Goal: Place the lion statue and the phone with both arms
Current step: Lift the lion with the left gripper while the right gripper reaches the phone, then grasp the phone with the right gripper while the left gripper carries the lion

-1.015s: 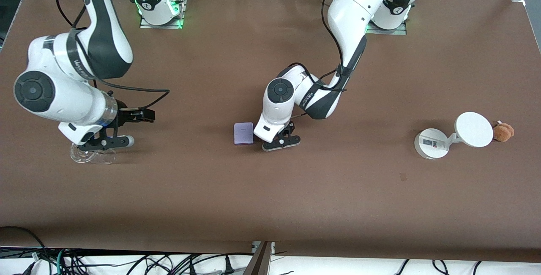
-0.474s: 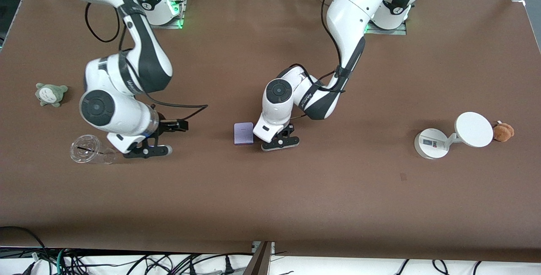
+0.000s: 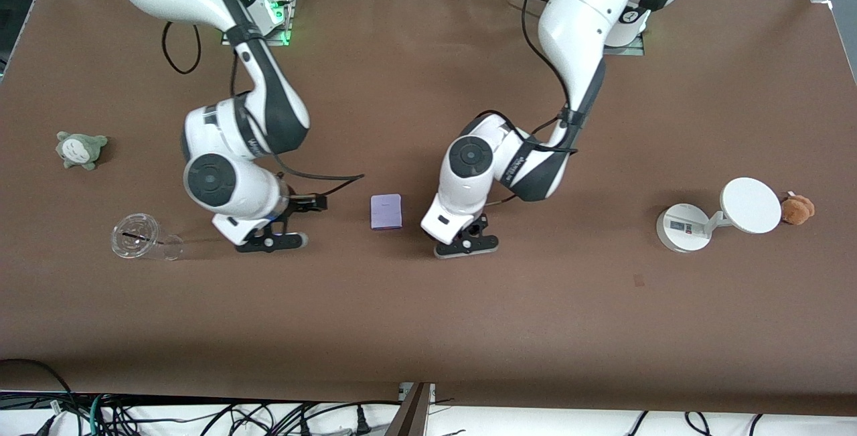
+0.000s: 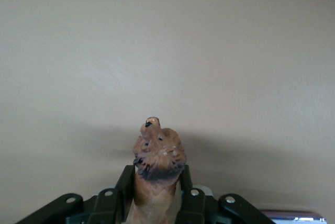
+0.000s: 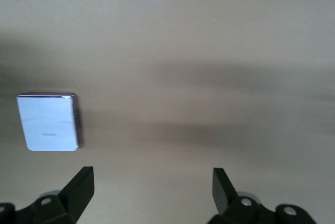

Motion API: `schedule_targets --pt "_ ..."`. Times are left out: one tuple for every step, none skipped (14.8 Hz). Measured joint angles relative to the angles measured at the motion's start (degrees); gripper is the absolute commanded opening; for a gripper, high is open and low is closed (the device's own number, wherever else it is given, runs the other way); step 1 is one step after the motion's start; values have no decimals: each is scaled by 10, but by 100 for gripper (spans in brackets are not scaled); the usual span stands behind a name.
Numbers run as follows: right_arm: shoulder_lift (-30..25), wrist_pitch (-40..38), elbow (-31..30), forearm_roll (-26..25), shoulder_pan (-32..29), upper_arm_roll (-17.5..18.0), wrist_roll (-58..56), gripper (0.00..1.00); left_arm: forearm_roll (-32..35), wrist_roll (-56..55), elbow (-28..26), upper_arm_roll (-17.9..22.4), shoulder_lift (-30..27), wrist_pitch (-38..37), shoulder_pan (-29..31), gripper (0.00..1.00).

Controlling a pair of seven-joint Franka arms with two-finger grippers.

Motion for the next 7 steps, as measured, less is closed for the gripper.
schedule_targets --pt "7 8 0 0 12 0 12 100 0 3 -1 0 -13 -15 9 0" --pt "15 18 0 0 25 0 22 100 0 6 -2 0 -26 -29 18 0" --pt "22 29 0 0 37 0 33 100 0 10 -6 0 -39 -43 26 0" --pt "29 39 0 0 47 0 42 100 0 12 -15 0 -52 -52 30 0" --pt "35 50 0 0 56 1 55 100 0 14 -27 0 -64 -58 32 0" --pt "40 60 0 0 64 1 71 100 2 18 -41 0 -75 -61 33 0" --pt "46 74 0 1 72 1 88 100 10 29 -56 1 -85 -61 36 0"
